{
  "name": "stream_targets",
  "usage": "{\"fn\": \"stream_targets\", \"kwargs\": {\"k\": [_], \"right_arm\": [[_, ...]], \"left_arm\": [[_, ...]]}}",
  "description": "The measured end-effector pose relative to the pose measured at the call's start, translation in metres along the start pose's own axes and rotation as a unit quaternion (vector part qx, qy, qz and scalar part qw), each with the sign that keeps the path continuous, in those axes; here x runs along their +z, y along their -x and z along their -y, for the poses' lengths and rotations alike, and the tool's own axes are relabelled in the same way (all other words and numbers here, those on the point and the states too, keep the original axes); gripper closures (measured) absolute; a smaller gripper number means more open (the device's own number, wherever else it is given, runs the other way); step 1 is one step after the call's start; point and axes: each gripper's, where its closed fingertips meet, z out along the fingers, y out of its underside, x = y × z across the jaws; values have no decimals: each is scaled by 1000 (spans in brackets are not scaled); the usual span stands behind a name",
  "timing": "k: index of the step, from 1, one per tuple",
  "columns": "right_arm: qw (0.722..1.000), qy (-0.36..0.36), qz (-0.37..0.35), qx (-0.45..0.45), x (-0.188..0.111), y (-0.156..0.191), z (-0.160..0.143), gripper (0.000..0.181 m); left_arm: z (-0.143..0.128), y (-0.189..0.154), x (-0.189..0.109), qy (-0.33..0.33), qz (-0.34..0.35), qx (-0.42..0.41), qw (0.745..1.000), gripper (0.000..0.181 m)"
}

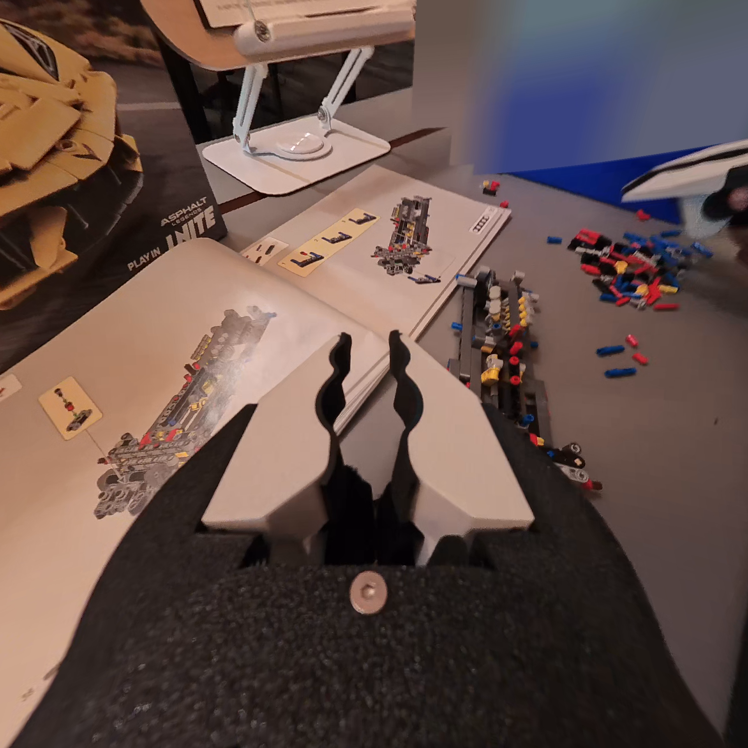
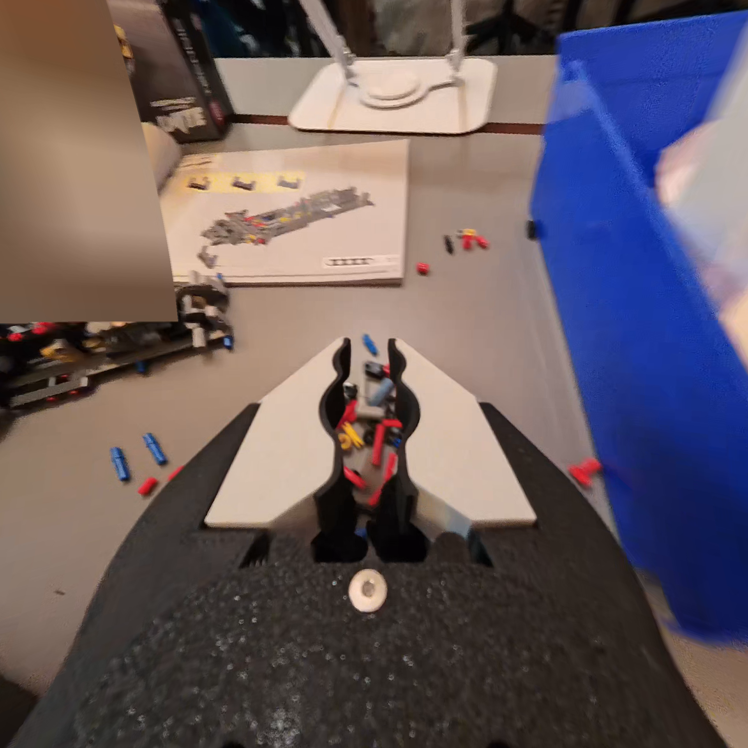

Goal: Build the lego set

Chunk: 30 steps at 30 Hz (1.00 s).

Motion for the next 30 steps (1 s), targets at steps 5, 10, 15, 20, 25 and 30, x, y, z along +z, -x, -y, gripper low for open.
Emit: {"fn": "stream_targets", "kwargs": {"k": [5,10,15,20,25,30], "right_arm": [[995,50,26,-86,1,22,-19,166],[997,10,35,-71,-1,45,-17,169],[994,-14,97,-40,28,61,17,167],[990,-21,135,-34,42,73,37,168],[990,-5,113,-81,51,80,27,172],[991,0,80,-110,50,73,22,170]], "left_arm": [[0,17,-5,-8,17,-37,999,164],[-3,25,-2,-5,35,-34,999,164],[-11,42,-3,10,79,-37,996,164],[3,33,-3,-18,41,-91,995,172],[1,26,-1,-15,19,-102,995,176],[-3,34,0,-5,39,-104,994,172]]}}
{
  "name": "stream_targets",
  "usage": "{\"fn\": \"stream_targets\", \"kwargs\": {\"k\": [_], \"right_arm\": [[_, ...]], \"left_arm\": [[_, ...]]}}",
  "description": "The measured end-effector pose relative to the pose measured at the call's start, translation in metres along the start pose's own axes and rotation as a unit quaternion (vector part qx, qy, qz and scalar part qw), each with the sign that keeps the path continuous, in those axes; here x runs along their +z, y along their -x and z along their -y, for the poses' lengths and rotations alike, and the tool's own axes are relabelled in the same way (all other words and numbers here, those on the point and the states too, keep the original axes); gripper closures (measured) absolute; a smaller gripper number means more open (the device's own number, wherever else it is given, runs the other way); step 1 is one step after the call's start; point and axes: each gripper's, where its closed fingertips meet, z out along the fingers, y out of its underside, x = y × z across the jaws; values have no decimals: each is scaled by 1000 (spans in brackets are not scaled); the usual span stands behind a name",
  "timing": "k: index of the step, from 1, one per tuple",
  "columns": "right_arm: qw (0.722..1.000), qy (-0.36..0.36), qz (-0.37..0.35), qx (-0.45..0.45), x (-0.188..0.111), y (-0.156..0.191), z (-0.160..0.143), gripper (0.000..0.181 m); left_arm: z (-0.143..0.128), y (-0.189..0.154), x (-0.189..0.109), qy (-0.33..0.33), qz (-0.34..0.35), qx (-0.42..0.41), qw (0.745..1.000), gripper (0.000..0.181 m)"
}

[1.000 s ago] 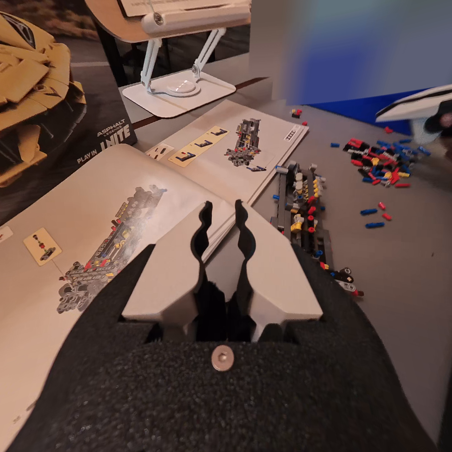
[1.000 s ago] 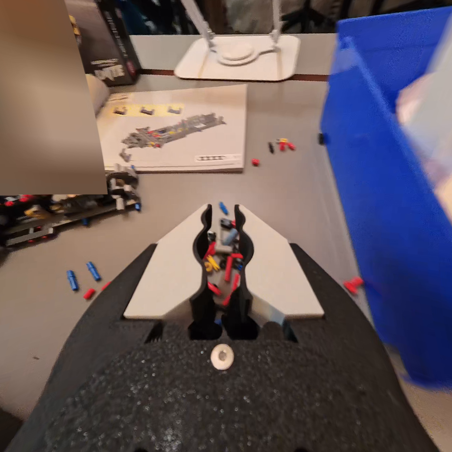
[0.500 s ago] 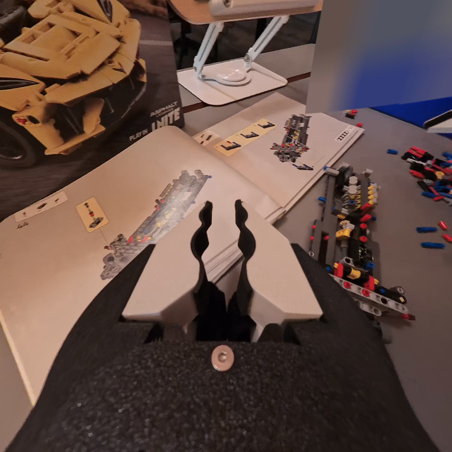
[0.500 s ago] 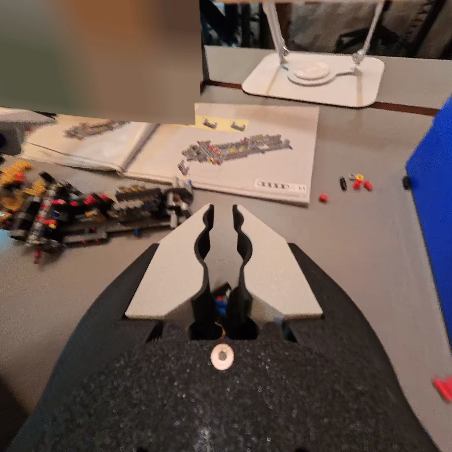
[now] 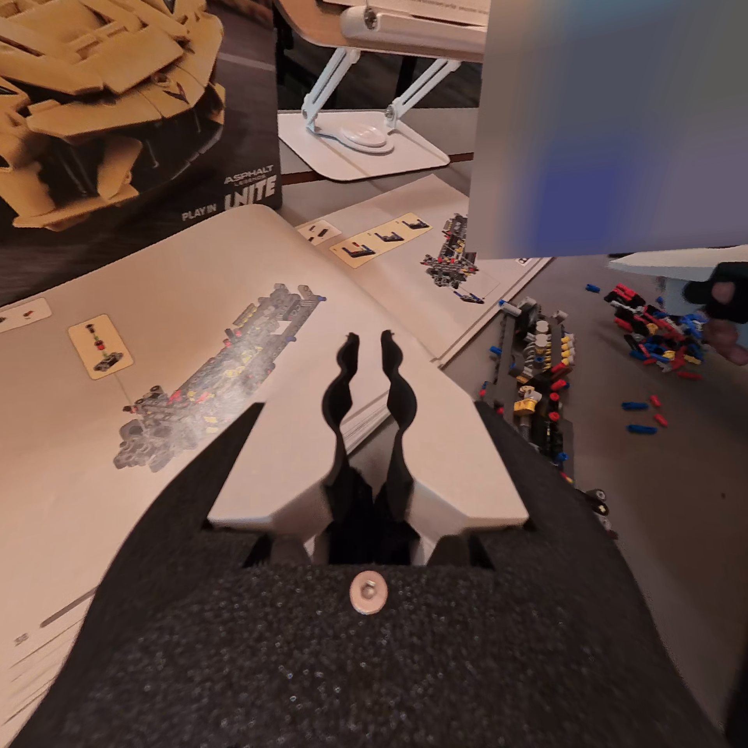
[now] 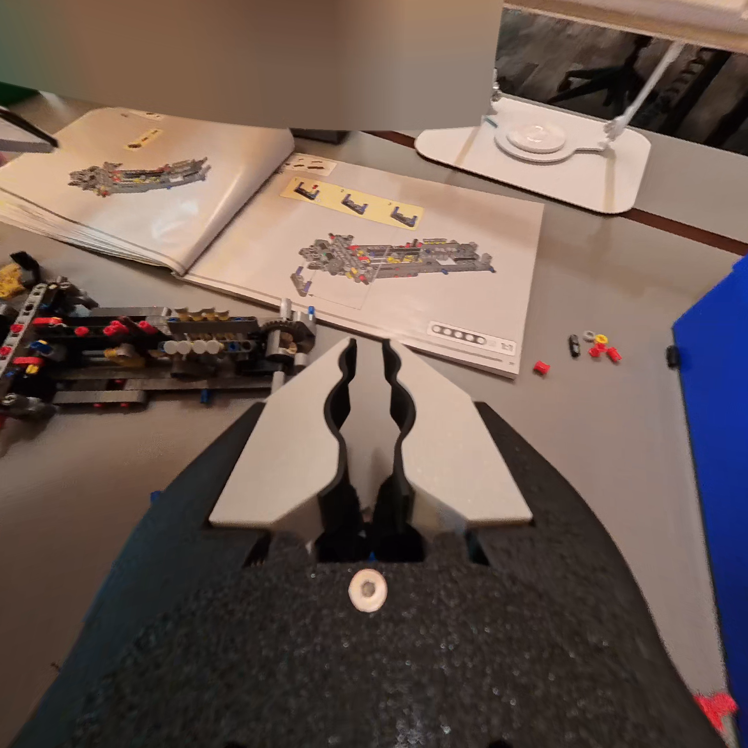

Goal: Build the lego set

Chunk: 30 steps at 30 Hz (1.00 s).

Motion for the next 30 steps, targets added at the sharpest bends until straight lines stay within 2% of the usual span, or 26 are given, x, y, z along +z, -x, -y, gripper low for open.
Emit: {"fn": "stream_targets", "kwargs": {"k": [4,7,10,15,19,23,24,27,30], "right_arm": [[997,24,-63,47,-30,-20,-21,164],[991,67,-45,109,-60,9,-47,165],[982,141,-67,108,-80,35,-75,168],[965,192,-116,135,-74,36,-103,167],[960,191,-149,137,-70,24,-105,169],[961,195,-143,133,-64,25,-104,167],[961,196,-146,129,-64,25,-104,173],[962,198,-139,124,-67,27,-105,174],[971,184,-96,122,-75,41,-100,174]], "left_arm": [[1,7,-2,-1,23,7,1000,165],[2,5,-3,-5,28,20,999,163],[2,1,-3,-3,37,51,998,163],[4,-10,-4,-9,37,86,996,163],[7,-10,-7,-19,37,84,996,163],[9,-7,-8,-23,32,63,997,163],[7,-6,-8,-21,31,59,998,163],[4,-4,-5,-13,33,63,997,163],[1,-4,-3,-8,40,75,996,163]]}}
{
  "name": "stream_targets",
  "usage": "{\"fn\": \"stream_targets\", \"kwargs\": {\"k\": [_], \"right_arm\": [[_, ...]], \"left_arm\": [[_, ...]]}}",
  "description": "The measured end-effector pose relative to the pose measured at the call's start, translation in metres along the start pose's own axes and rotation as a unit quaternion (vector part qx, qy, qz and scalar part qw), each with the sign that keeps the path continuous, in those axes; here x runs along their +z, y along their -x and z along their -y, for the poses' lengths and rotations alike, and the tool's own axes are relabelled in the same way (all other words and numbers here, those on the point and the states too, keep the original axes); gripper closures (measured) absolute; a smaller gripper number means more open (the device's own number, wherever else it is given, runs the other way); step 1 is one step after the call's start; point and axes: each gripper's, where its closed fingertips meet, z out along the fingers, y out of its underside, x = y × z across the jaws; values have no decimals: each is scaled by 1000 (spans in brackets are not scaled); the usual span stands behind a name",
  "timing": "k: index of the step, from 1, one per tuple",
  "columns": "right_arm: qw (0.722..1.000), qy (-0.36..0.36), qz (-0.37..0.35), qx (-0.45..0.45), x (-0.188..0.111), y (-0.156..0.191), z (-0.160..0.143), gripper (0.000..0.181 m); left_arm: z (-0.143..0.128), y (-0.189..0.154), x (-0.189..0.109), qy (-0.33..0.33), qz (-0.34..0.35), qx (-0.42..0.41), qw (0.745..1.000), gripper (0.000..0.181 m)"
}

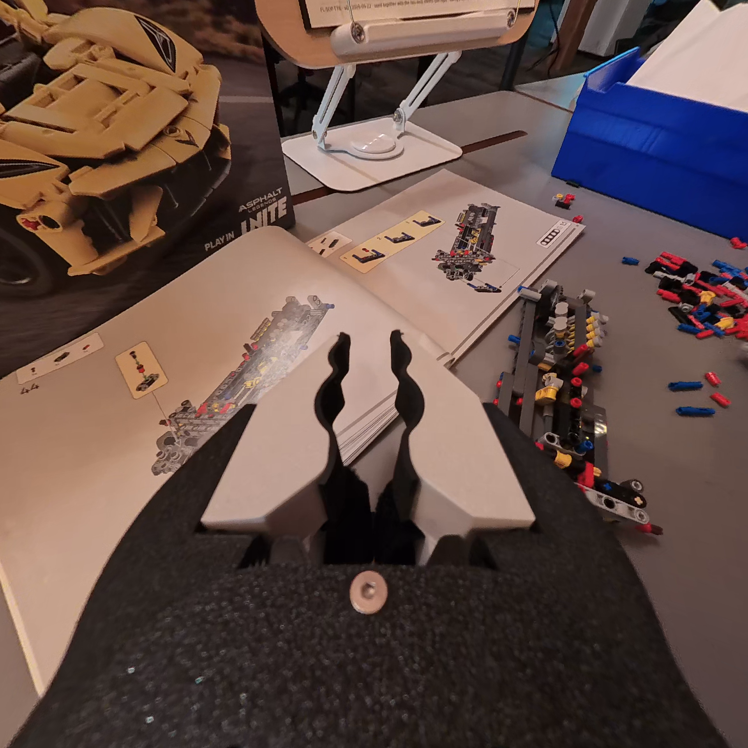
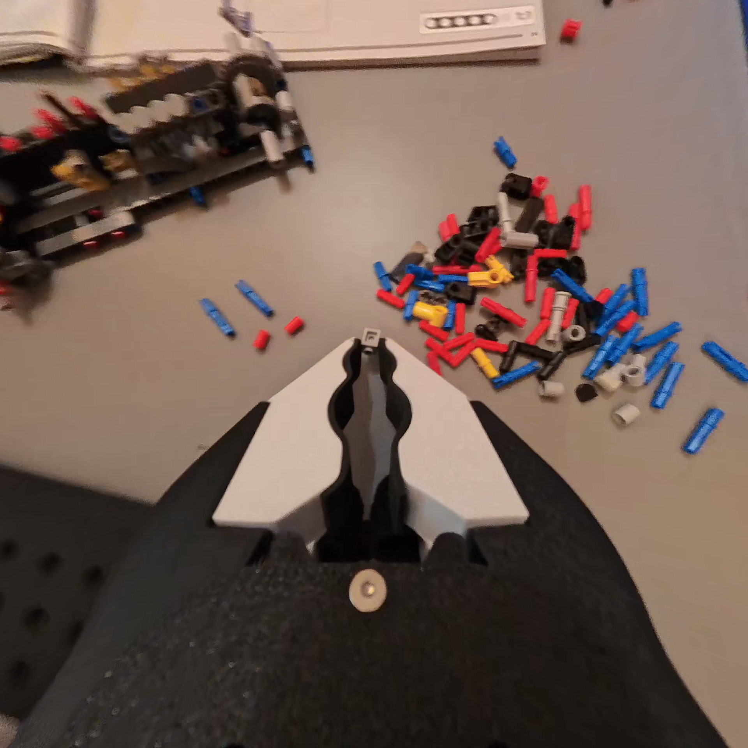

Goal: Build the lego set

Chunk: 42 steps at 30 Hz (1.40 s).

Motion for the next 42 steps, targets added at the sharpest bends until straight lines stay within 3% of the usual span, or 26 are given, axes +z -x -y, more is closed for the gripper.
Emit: {"fn": "stream_targets", "kwargs": {"k": [3,8,13,17,20,23,31,42], "right_arm": [[991,-13,125,-42,-17,41,2,174],[988,10,109,-106,-12,49,-13,174],[987,23,112,-111,0,58,-20,174],[989,-23,100,-103,-3,47,2,173],[991,-64,60,-99,-3,11,36,171],[992,-56,64,-97,10,-9,54,165],[989,23,61,-130,29,-29,36,167],[985,41,50,-159,31,-30,35,176]], "left_arm": [[-2,-1,2,5,1,6,1000,163],[-3,-2,2,8,5,18,1000,163],[-4,0,2,12,13,25,1000,163],[-5,-1,3,15,14,30,999,163],[-5,-1,3,15,16,35,999,162],[-5,-1,2,14,17,37,999,162],[-5,6,1,14,24,30,999,162],[-10,3,4,25,21,40,999,162]]}}
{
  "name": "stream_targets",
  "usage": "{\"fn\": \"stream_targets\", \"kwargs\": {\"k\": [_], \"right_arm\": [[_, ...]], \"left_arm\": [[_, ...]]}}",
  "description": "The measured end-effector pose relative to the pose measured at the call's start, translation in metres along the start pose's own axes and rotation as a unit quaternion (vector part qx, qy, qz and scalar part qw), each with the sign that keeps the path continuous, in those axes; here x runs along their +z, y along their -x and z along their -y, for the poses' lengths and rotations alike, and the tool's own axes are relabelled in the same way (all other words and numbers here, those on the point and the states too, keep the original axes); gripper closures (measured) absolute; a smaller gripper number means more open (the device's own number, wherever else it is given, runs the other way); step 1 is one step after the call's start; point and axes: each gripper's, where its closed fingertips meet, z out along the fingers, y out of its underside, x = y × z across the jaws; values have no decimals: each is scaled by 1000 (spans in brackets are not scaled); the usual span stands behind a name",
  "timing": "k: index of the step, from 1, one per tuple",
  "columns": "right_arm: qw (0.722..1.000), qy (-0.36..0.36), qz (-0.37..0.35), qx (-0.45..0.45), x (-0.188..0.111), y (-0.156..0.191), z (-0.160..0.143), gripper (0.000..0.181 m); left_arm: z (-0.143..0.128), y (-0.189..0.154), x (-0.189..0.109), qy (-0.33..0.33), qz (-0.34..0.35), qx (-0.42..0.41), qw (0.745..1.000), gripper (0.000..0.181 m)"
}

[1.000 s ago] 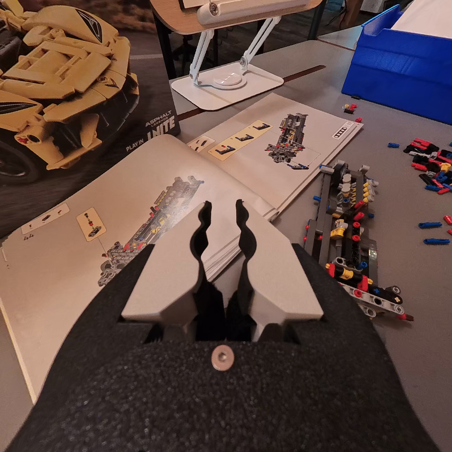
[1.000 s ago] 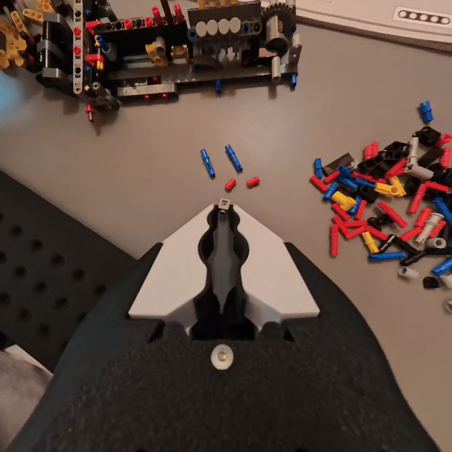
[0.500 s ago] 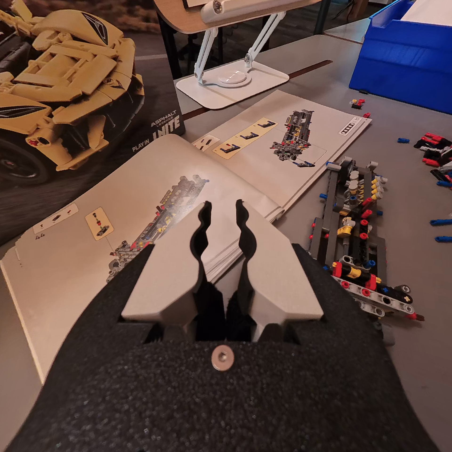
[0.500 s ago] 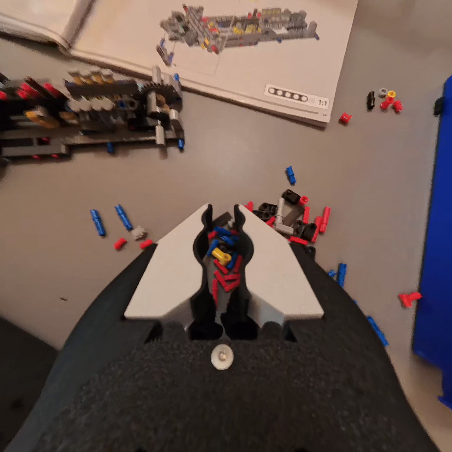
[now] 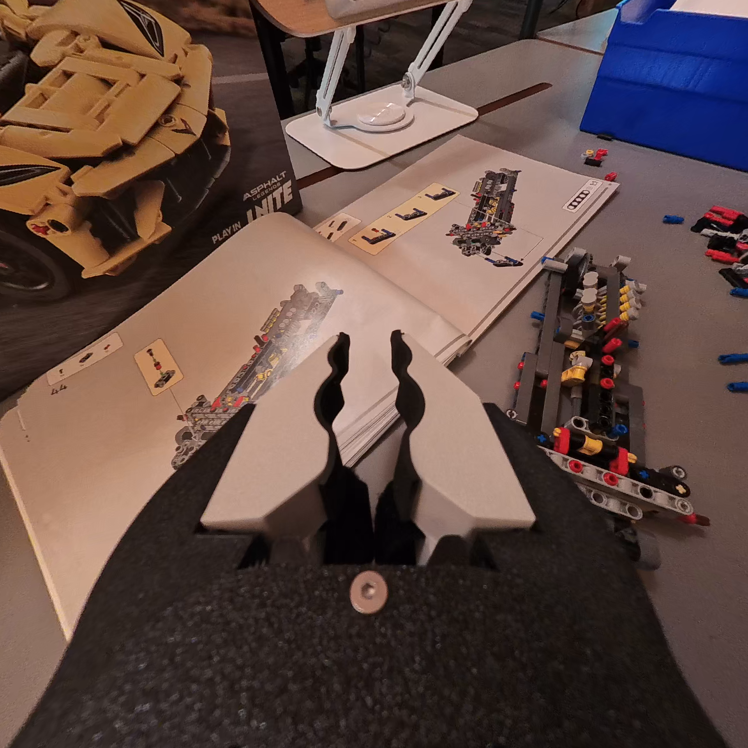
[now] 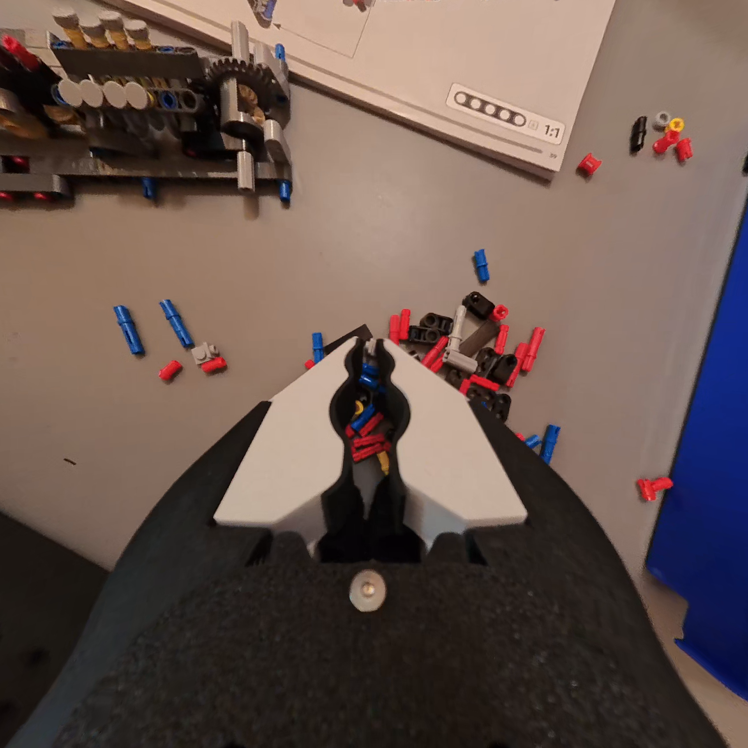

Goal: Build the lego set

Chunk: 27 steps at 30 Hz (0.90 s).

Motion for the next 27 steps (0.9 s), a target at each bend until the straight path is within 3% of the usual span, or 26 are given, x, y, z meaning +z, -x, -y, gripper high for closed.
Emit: {"fn": "stream_targets", "kwargs": {"k": [4,8,11,14,19,27], "right_arm": [[1000,8,-7,-4,-1,-2,-1,180],[999,-46,2,-13,-21,9,19,180],[988,-111,100,-37,-44,50,39,180],[978,-88,171,-86,-48,85,21,180],[975,-9,189,-117,-33,104,-24,180],[980,-15,155,-127,-23,108,-22,179]], "left_arm": [[1,3,-1,-2,4,-3,1000,162],[1,3,-1,-3,4,-3,1000,162],[1,1,0,-2,4,2,1000,162],[2,-1,0,-3,1,4,1000,162],[4,0,-2,-6,4,6,1000,162],[7,0,-4,-8,6,10,1000,161]]}}
